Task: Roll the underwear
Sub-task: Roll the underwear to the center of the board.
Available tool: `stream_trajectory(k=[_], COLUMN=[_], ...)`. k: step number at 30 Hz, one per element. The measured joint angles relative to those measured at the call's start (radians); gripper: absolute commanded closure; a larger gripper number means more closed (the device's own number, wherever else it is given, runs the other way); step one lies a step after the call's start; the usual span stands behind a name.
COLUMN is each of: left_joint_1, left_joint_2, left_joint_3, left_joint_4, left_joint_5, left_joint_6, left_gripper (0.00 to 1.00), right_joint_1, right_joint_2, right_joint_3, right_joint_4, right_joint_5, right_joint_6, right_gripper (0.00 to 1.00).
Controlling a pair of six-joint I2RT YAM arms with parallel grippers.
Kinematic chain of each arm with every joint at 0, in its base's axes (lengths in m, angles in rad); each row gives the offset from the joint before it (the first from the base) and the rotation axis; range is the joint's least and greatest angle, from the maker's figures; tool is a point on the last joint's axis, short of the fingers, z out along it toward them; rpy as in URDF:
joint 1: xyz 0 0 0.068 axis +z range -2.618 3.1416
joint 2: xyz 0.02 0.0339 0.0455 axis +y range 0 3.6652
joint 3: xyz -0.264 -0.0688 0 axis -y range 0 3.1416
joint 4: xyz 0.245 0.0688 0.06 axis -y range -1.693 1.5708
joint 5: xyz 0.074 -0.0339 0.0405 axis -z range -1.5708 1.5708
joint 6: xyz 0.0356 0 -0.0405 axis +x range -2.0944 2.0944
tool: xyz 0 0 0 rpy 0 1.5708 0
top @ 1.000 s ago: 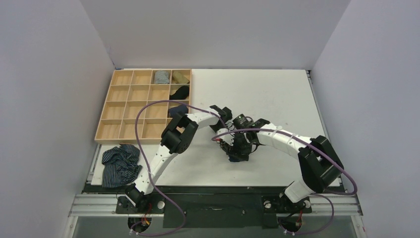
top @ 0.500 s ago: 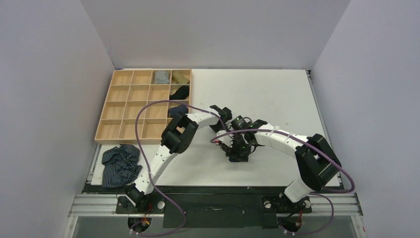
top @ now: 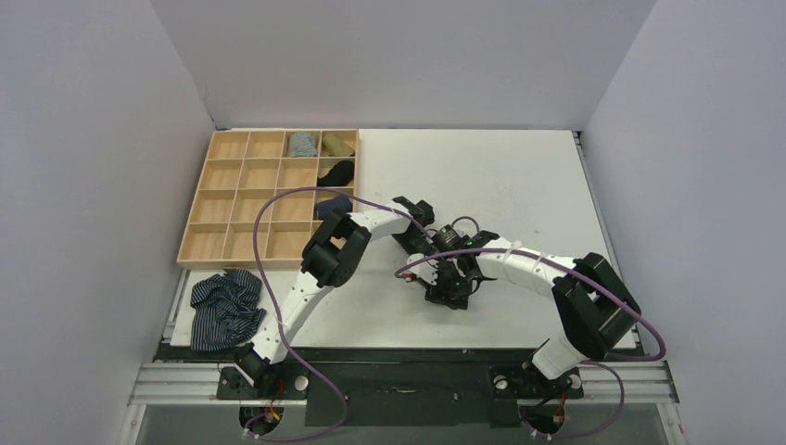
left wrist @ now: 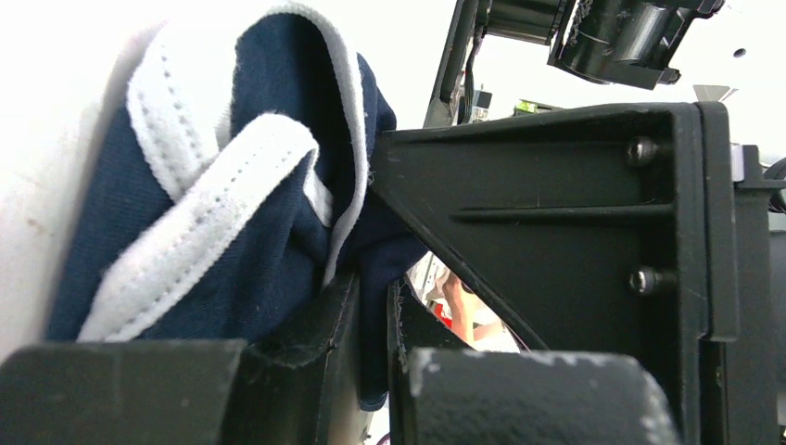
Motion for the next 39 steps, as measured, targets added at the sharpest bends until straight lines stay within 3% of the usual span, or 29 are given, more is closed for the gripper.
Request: stream_trajectory(k=[5, 11, 17, 22, 26, 39], left_joint_1=[0.001, 0.002, 0.006, 0.012, 0.035, 0.132], left_joint_2=[0.001, 0.002, 0.002, -0.01, -0.034, -0.105], left_joint_3=[0.0, 0.0, -0.001, -0.006, -0.028, -0.105], left_joint_4=[-0.002, -0.003, -0.003, -0.008, -0.01, -0.011], left_joint_5=[0.003, 0.008, 0.008, 0.022, 0.017, -0.076], left_joint_6=[0.005, 0.014, 0.021, 0.036, 0.043, 0.084], left_gripper=[1.0, 0.98, 0.7, 0.57, 0.52, 0.49], right_joint_1=[0.0, 0.0, -0.001, -0.02, -0.039, -0.047], right_joint_2=[0.012, 0.039, 0.043, 0.047, 0.049, 0.055], right_joint_3=[0.0, 0.012, 0.018, 0.024, 0.027, 0.034], right_joint_4=[0.011, 0.017, 0.006, -0.003, -0.008, -0.003], right_joint_5=[0.003, 0.015, 0.013, -0.013, -0.041, -0.068], right_joint_6=[-0.001, -0.006, -0.007, -0.009, -0.009, -0.015], right_gripper=[0.56, 1.0, 1.0, 1.0, 1.0, 1.0])
